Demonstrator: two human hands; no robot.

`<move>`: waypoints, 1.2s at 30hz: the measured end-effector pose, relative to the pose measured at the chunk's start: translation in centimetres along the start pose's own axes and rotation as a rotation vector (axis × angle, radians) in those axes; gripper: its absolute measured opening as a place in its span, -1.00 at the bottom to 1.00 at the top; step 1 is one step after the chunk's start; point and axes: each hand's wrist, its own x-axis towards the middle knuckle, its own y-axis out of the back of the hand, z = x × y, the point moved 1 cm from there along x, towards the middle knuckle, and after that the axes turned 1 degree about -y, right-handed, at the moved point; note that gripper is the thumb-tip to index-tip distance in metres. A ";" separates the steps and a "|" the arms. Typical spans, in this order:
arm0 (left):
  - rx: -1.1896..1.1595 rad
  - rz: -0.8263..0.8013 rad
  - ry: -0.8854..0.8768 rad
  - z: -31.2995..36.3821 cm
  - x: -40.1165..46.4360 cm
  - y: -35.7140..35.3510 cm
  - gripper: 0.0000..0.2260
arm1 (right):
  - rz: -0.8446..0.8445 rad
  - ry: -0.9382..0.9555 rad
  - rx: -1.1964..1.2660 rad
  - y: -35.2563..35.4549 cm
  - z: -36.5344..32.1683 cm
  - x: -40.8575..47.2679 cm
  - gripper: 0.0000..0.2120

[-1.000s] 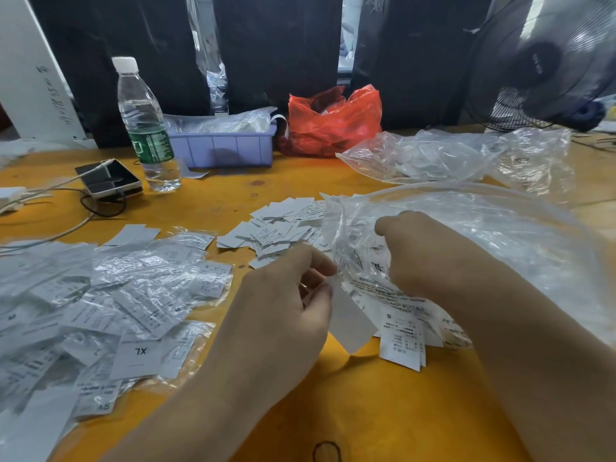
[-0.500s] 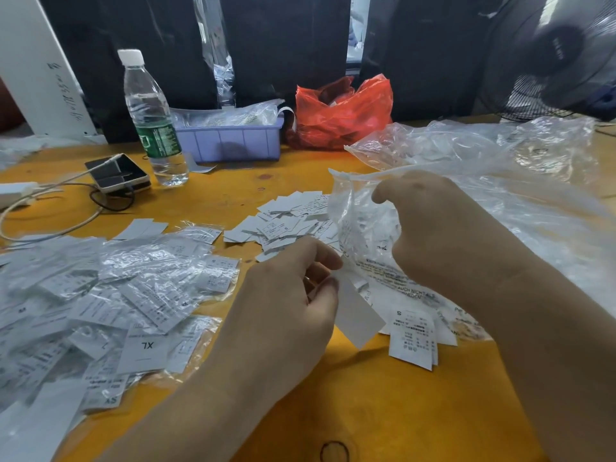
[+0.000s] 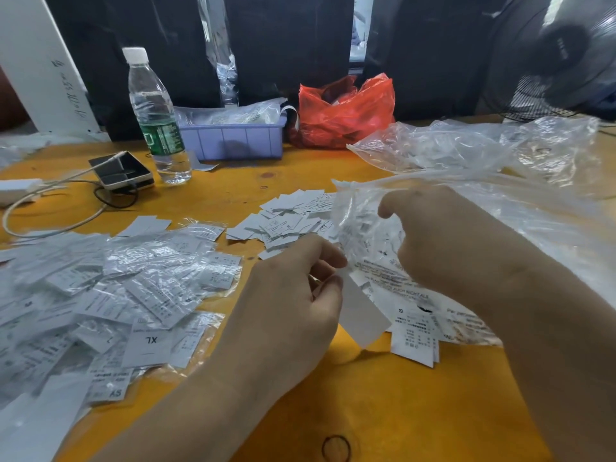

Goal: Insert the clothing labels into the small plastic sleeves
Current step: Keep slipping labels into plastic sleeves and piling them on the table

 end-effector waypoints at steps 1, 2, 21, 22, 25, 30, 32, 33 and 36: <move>-0.002 -0.004 0.001 0.0 0.0 0.0 -0.85 | -0.040 0.002 -0.006 -0.2 -0.1 -0.1 -0.63; -0.002 -0.007 -0.001 0.0 0.0 0.0 -0.85 | -0.075 -0.001 -0.012 -0.4 -0.1 -0.1 -0.63; -0.002 -0.016 -0.009 0.4 -0.2 0.0 -0.82 | -0.269 -0.142 -0.073 -2.1 1.1 1.0 -0.88; -0.005 -0.018 -0.008 0.4 -0.3 0.0 -0.82 | -0.285 -0.118 -0.075 -2.4 1.1 1.0 -0.88; -0.004 -0.025 -0.015 0.5 -0.3 0.0 -0.82 | -0.303 -0.065 -0.092 -2.7 0.9 0.9 -0.81; -0.012 -0.040 -0.010 0.6 -0.3 -0.1 -0.83 | -0.304 -0.064 -0.109 -2.0 1.0 0.7 -0.66; -0.019 -0.048 -0.004 0.6 -0.3 -0.1 -0.83 | -0.280 -0.063 -0.080 -1.4 0.9 0.5 -0.62; -0.019 -0.048 -0.004 0.6 -0.3 -0.1 -0.83 | -0.258 -0.061 -0.066 -1.2 0.9 0.4 -0.61; -0.012 -0.045 -0.005 0.6 -0.2 -0.1 -0.84 | -0.190 -0.057 -0.019 -0.6 0.8 0.2 -0.61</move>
